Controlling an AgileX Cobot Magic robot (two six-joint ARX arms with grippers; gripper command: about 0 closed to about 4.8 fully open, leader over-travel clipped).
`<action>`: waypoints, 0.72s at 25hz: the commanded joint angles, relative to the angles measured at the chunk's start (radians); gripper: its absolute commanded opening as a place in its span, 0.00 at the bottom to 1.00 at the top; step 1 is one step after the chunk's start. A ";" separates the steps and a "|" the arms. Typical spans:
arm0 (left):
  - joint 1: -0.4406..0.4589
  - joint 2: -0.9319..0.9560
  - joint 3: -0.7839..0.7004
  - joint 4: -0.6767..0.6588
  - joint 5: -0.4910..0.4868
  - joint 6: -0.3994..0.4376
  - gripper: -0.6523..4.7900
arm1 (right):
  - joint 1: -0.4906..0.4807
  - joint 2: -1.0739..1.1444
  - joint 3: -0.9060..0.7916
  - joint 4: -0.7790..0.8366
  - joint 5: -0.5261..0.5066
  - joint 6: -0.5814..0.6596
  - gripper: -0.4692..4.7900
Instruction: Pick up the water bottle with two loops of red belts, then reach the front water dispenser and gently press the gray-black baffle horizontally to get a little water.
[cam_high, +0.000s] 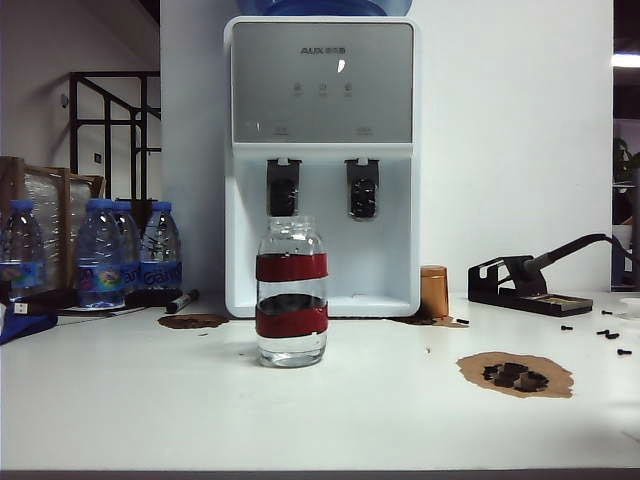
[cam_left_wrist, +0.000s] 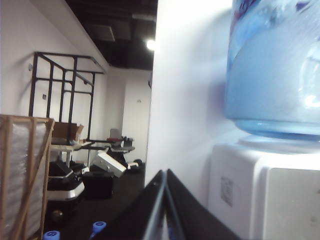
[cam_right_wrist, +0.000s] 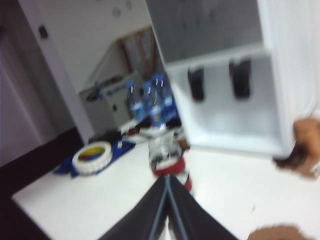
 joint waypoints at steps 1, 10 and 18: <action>0.001 0.246 0.066 0.056 0.140 -0.002 0.43 | 0.003 0.004 0.124 -0.163 0.061 0.003 0.09; -0.010 0.902 0.079 0.393 0.748 0.097 1.00 | 0.003 0.035 0.328 -0.389 0.049 0.029 0.09; -0.009 1.192 0.079 0.517 1.043 0.312 1.00 | 0.002 0.039 0.409 -0.520 0.059 -0.018 0.09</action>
